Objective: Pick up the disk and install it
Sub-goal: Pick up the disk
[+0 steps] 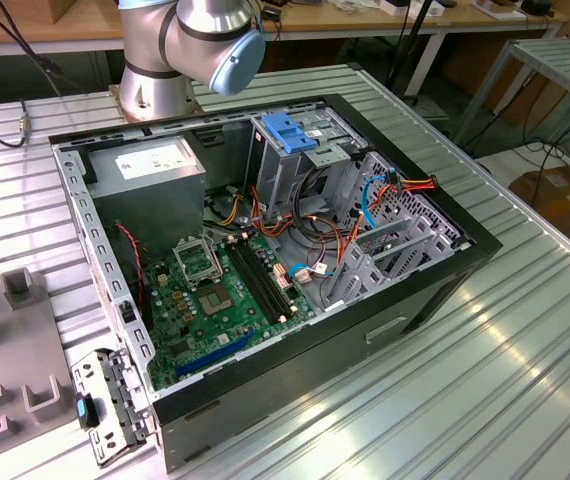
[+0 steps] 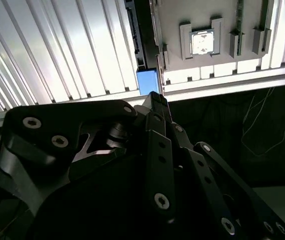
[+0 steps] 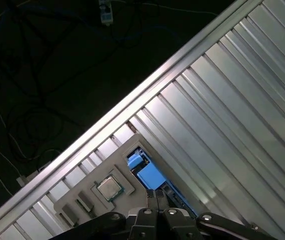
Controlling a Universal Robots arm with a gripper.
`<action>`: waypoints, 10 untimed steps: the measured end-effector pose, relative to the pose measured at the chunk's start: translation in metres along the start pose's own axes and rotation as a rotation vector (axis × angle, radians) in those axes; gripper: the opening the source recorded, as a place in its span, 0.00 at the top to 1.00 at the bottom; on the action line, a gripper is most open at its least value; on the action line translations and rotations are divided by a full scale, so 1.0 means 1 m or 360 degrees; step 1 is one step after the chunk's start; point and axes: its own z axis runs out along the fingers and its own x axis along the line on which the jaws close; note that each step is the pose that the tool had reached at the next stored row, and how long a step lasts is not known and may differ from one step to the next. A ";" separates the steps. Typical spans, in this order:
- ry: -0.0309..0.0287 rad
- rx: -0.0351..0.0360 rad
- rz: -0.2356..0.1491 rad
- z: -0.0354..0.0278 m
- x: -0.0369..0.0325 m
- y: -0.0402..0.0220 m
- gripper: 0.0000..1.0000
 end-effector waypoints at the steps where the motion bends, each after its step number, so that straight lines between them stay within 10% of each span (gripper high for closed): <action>1: 0.00001 0.0000 -0.0002 0.0000 0.0000 0.0000 0.89; 10: 0.00045 -0.0002 -0.0101 0.0000 0.0000 0.0000 0.89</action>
